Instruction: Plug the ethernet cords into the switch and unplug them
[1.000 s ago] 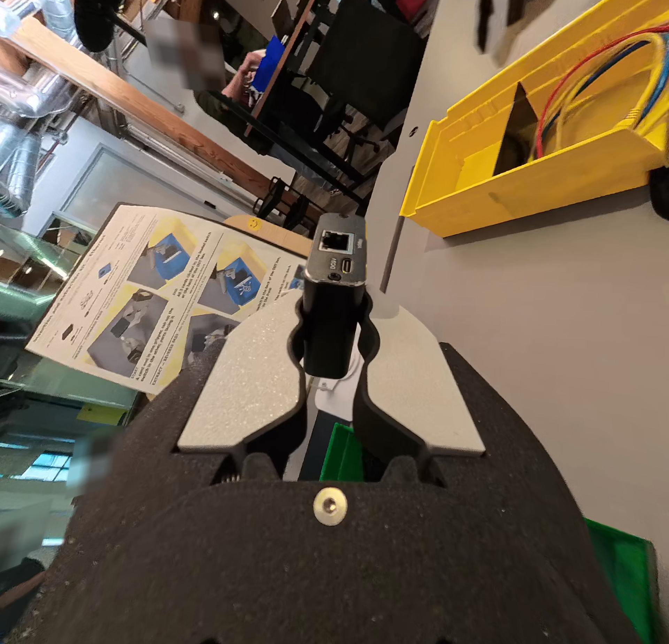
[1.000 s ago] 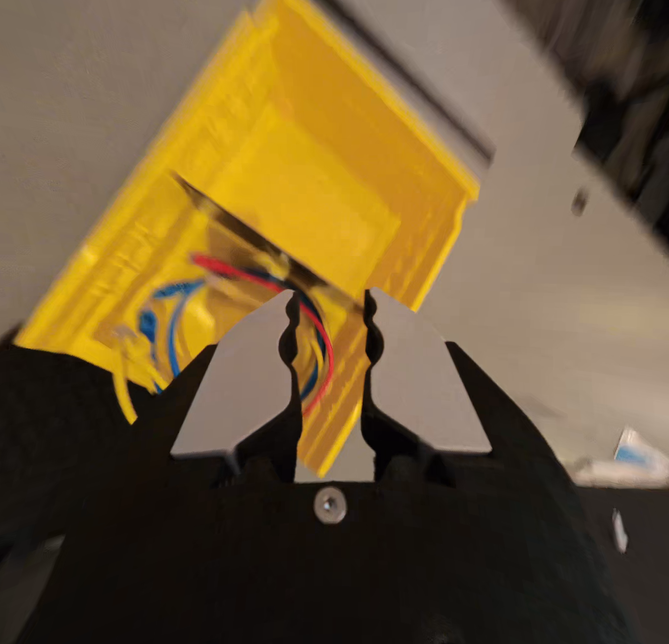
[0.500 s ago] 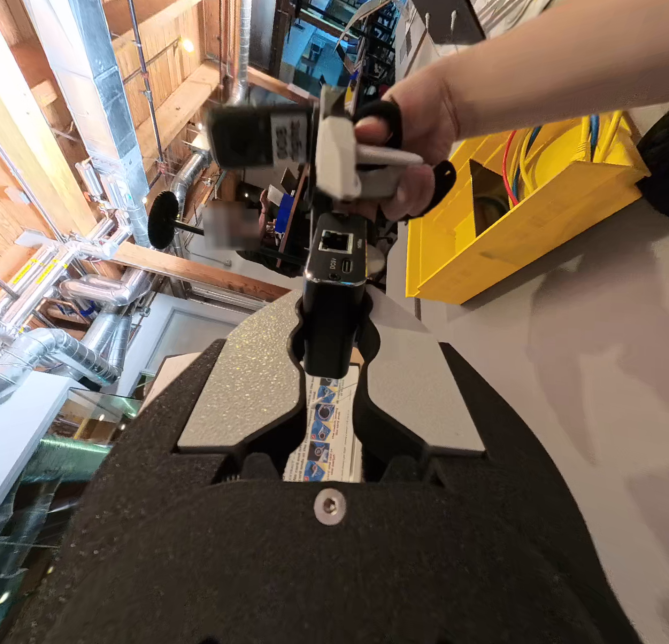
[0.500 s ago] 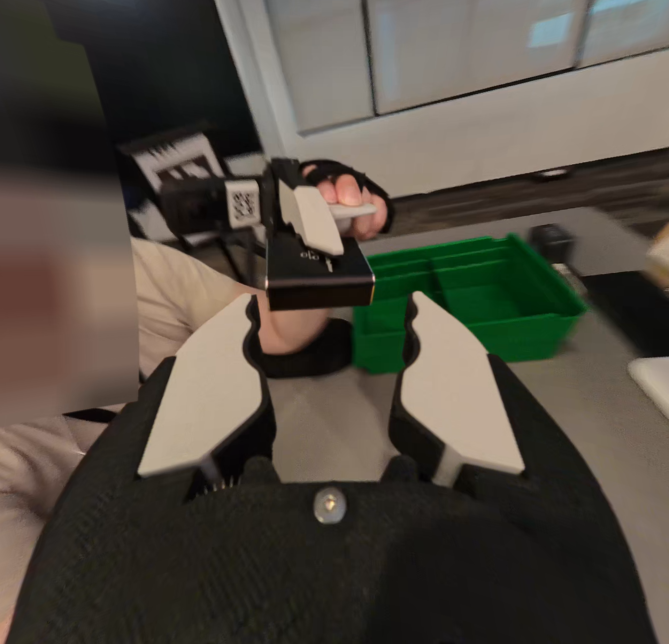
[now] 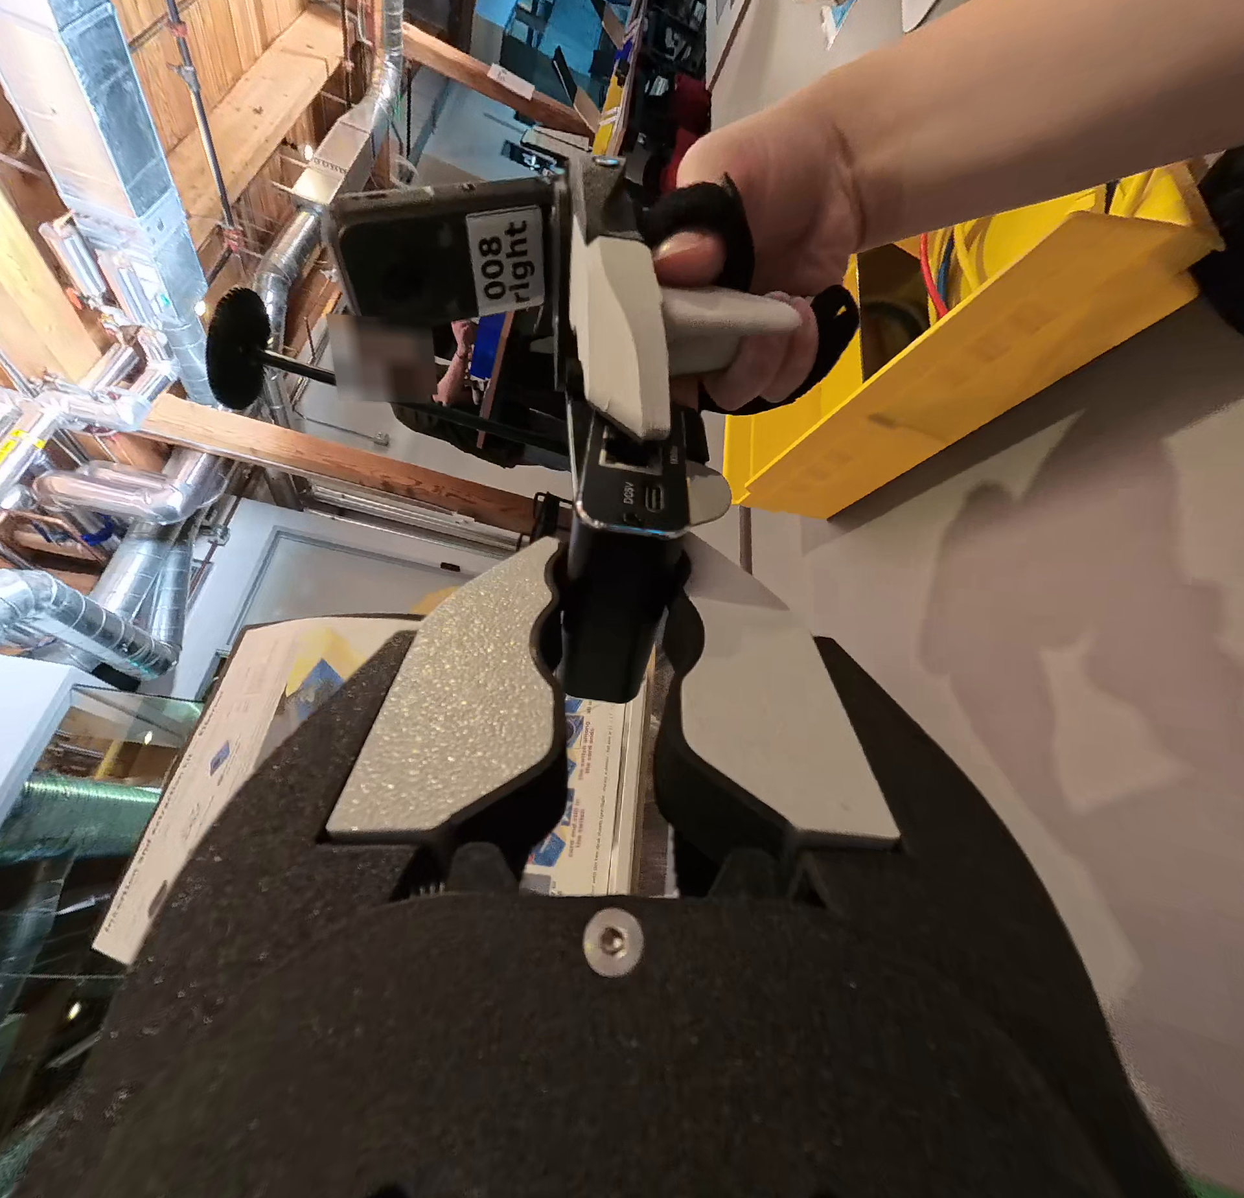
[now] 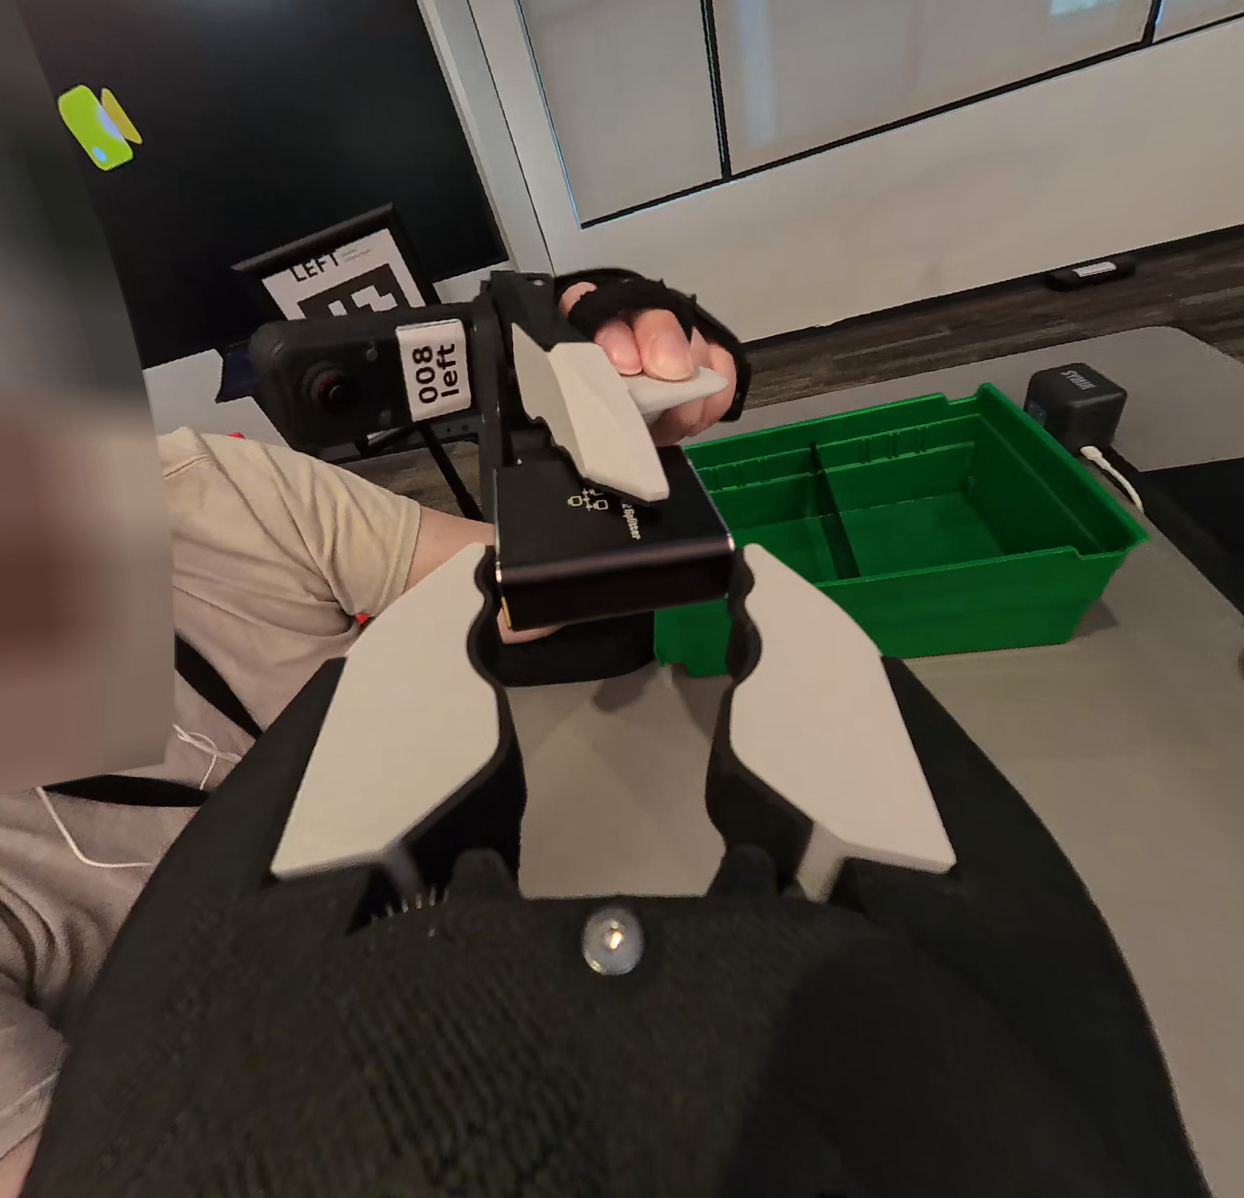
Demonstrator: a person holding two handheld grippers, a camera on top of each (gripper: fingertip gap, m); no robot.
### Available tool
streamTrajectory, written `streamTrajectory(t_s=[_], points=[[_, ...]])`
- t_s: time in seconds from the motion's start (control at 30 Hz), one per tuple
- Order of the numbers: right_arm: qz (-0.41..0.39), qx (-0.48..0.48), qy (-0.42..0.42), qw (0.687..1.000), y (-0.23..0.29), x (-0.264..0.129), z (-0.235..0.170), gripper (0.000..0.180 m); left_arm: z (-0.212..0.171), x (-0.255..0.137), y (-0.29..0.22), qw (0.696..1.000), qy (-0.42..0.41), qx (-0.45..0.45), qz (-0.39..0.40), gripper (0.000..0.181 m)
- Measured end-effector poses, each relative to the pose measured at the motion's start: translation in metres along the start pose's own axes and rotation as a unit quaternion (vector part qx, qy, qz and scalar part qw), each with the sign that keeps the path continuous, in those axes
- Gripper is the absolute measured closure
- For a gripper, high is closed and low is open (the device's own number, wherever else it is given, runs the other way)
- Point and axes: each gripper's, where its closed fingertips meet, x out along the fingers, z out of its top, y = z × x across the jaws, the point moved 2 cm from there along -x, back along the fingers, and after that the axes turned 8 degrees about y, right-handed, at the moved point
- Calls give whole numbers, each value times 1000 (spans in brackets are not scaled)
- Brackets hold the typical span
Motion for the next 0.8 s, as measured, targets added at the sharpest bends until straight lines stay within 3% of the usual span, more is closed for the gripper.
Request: streamTrajectory(t_s=[0.3, 0.43, 0.53, 0.67, 0.73, 0.8], points=[[-49, 19, -57, 997, -6, -37, 10, 114, -9, -16, 16, 998, -2, -54, 16, 137], [-154, 39, -102, 982, -21, -89, 10, 113, -22, -41, 26, 996, -12, -92, 1, 139], [-302, 61, -121, 943, -39, -146, -4, 114, -26, -68, 46, 988, -48, -142, 29, 142], [-515, 123, -77, 845, -62, -228, -53, 113, -27, -98, 67, 976, -86, -191, 66, 143], [-573, 163, -35, 803, -67, -254, -83, 113, -28, -107, 71, 973, -93, -196, 74, 144], [-591, 207, -14, 779, -68, -268, -106, 113, -26, -114, 71, 972, -100, -199, 71, 144]])
